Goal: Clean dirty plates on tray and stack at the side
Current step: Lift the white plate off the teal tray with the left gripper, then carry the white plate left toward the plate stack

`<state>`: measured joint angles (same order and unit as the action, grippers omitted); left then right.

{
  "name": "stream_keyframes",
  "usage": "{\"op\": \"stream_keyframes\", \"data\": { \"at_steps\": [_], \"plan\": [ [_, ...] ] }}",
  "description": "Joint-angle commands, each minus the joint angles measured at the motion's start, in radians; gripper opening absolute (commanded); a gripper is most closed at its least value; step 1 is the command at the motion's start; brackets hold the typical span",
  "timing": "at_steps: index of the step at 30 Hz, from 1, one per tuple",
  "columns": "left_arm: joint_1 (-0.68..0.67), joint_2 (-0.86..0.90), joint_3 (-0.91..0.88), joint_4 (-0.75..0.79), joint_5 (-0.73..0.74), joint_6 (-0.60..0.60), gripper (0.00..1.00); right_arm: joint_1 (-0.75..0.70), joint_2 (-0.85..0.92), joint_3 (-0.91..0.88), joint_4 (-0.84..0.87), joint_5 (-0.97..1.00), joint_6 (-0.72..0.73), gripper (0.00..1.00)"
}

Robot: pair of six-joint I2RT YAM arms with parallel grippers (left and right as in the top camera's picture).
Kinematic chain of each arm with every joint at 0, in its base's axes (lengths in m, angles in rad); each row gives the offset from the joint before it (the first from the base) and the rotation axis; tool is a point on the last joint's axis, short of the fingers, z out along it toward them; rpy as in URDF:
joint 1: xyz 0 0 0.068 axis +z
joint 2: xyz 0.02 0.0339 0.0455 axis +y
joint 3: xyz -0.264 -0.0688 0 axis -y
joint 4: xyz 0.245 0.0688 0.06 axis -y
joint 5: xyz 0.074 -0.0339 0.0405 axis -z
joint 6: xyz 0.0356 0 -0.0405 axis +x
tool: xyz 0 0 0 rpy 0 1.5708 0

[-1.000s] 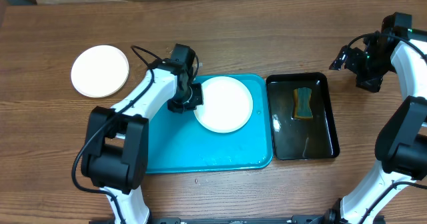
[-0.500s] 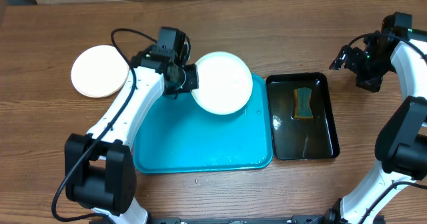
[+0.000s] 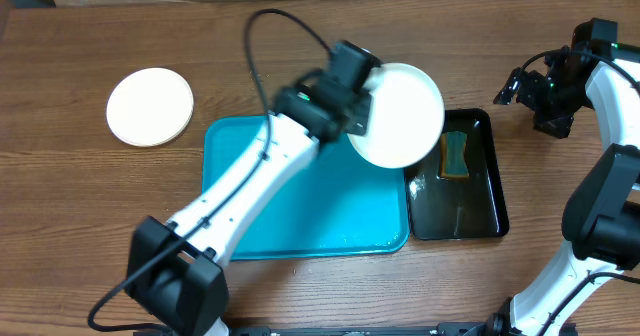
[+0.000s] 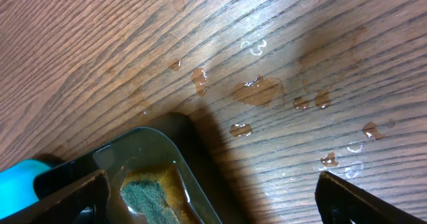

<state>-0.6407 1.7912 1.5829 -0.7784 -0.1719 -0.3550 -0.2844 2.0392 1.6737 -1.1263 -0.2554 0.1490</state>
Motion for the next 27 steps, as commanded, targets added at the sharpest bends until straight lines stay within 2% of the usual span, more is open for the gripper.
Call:
{"op": "stream_keyframes", "data": {
  "at_steps": [1,10,14,22,27],
  "plan": [
    [-0.095,-0.032,0.024,0.025,-0.239,0.031,0.04,0.003,-0.031,0.022,0.004,0.000,-0.004,1.00],
    [-0.330,-0.032,0.024,0.097,-0.658,0.188,0.04,0.003,-0.031,0.022,0.004,0.000,-0.004,1.00],
    [-0.402,-0.032,0.024,0.159,-0.812,0.316,0.04,0.003,-0.031,0.022,0.004,0.000,-0.004,1.00],
    [-0.486,-0.032,0.024,0.313,-0.887,0.592,0.04,0.003,-0.031,0.022,0.004,0.000,-0.004,1.00],
    [-0.499,-0.032,0.024,0.384,-0.887,0.671,0.04,0.003,-0.031,0.022,0.004,0.000,-0.004,1.00]
  ]
}}
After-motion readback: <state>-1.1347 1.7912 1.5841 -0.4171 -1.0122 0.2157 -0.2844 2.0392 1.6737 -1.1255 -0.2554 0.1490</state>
